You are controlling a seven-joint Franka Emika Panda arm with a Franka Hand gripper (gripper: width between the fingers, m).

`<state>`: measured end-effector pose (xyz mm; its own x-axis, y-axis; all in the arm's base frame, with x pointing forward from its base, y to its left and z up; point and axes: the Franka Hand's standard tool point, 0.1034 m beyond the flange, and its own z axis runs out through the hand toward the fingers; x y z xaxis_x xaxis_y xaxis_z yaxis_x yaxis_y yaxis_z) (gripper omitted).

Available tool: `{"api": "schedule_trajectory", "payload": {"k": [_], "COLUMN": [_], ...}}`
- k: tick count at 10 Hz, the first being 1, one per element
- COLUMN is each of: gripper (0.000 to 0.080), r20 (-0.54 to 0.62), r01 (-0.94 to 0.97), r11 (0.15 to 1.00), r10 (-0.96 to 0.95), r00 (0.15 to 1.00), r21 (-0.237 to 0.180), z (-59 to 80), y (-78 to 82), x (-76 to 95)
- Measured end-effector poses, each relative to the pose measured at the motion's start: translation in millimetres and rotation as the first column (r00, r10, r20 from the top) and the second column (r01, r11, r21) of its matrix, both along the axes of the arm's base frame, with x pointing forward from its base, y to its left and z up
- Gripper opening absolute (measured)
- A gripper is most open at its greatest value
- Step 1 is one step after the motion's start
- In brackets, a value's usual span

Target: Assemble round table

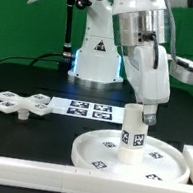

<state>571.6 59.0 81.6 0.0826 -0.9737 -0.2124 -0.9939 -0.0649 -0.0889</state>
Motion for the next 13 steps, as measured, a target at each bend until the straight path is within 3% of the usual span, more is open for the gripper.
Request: {"api": "schedule_trajectory", "payload": {"k": [4, 6, 8, 10, 13], "gripper": [0.0648, 0.0649, 0.0649, 0.0649, 0.0649], "r20": [0.027, 0.055, 0.046, 0.048, 0.059], "r01": [-0.238, -0.43, -0.684, -0.819, -0.911], "r11": [0.971, 0.902, 0.719, 0.553, 0.371], "r10": [0.238, 0.432, 0.693, 0.832, 0.928], "r00": [0.971, 0.9, 0.72, 0.552, 0.367], "r21": [-0.021, -0.049, -0.122, -0.154, -0.179], "z": [0.2, -0.2, 1.1, 4.1, 3.3], "y": [5.0, 4.5, 2.4, 3.1, 2.5], "x": [-1.0, -1.8, -0.4, 2.3, 1.9]}}
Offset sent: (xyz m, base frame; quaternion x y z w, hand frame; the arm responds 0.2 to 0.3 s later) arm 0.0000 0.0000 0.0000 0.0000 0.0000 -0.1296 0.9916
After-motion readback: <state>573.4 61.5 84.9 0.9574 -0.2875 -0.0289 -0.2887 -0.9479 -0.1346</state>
